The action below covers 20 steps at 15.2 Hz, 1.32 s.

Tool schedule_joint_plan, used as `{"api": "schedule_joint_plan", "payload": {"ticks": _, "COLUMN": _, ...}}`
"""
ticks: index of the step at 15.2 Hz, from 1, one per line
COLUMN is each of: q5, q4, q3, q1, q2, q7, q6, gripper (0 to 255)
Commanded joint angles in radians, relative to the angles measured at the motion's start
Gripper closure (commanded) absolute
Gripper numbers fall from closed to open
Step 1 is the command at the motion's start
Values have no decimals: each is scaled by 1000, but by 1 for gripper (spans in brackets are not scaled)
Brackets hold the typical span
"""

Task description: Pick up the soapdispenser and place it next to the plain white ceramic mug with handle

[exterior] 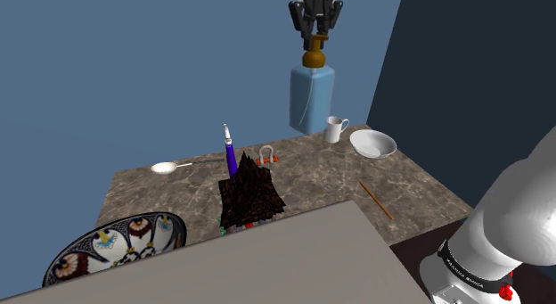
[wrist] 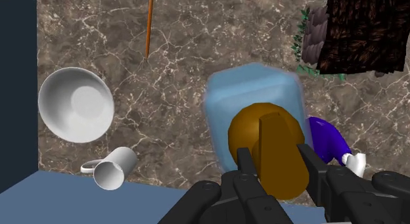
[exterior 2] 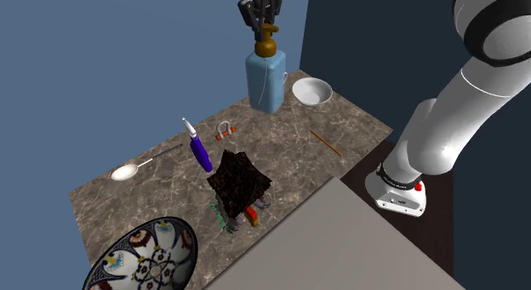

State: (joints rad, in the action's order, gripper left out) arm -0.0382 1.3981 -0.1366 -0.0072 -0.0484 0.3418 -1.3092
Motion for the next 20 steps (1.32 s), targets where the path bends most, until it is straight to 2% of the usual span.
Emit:
{"api": "schedule_joint_plan", "payload": {"ticks": 1, "q5": 6, "q4": -4, "q3": 20, "q1": -18, "q2": 30, "q7": -42, "q6": -25, "gripper": 255}}
{"api": "schedule_joint_plan", "payload": {"ticks": 7, "q5": 20, "q4": -86, "q3": 72, "q1": -72, "q2": 149, "q7": -151, "q6": -59, "gripper": 255}}
{"api": "schedule_joint_plan", "payload": {"ticks": 13, "q5": 24, "q4": -241, "q3": 113, "q1": -128, "q2": 311, "q7": -249, "q6": -63, "gripper": 255}}
{"api": "schedule_joint_plan", "payload": {"ticks": 17, "q5": 23, "q4": -412, "q3": 132, "q1": -168, "q2": 455, "q7": -308, "q6": -36, "gripper": 255}}
{"api": "schedule_joint_plan", "payload": {"ticks": 20, "q5": 19, "q4": -627, "q3": 142, "q1": -201, "q2": 610, "q7": -347, "q6": 25, "gripper": 255}}
